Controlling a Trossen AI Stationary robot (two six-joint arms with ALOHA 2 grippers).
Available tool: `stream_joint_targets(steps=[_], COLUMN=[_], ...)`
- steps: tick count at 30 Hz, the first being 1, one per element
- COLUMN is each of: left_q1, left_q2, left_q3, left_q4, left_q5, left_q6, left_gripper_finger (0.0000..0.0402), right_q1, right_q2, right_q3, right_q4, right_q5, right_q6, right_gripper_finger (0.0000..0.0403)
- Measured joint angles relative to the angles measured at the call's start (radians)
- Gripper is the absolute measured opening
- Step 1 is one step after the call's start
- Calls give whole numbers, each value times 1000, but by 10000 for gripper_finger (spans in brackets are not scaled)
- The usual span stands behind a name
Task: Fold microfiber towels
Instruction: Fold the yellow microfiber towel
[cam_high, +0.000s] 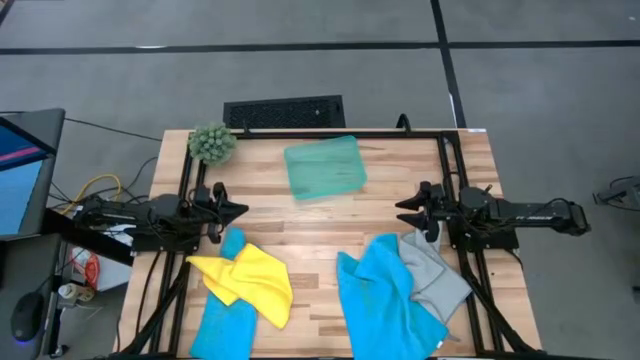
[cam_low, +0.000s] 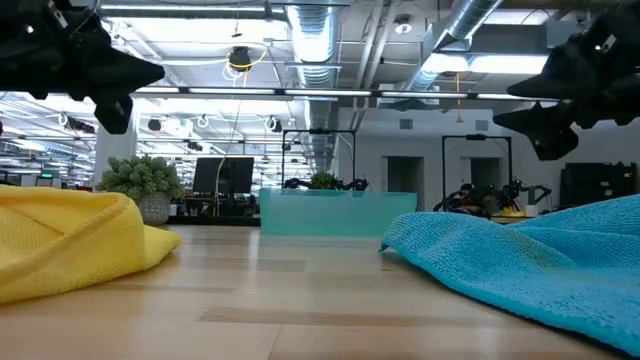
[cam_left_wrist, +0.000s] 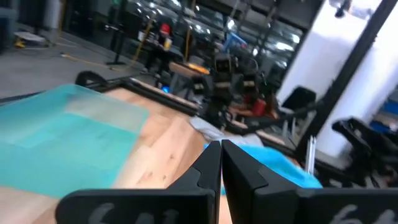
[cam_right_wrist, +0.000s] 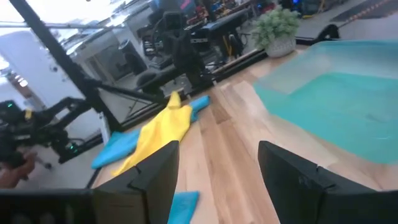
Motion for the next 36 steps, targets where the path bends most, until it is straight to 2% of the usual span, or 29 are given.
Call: stream_joint_targets(steps=[6, 12, 15, 18, 24, 29, 32, 36], left_q1=[0, 0, 0, 0, 0, 0, -1, -5], left_q2=[0, 0, 0, 0, 5, 66, 144, 291], left_q3=[0, 0, 1, 2, 2, 41, 108, 278], left_q4=[33, 99, 160, 233, 327, 309, 214, 4], left_q5=[-176, -282, -306, -310, -202, -81, -11, 106], left_q6=[15, 15, 46, 54, -13, -136, -154, -156], left_gripper_finger=[4, 4, 9, 33, 125, 187, 204, 208], right_q1=[0, 0, 0, 0, 0, 0, 1, 31], right_q2=[0, 0, 0, 0, 38, 193, 323, 500], right_q3=[0, 0, 0, 25, 152, 266, 324, 393], right_q4=[0, 87, 191, 240, 179, 115, 116, 111], right_q5=[11, 66, 105, 179, 231, 252, 246, 191], right_q6=[4, 4, -37, -68, -200, -217, -237, -239], right_gripper_finger=[244, 244, 244, 244, 244, 244, 244, 244])
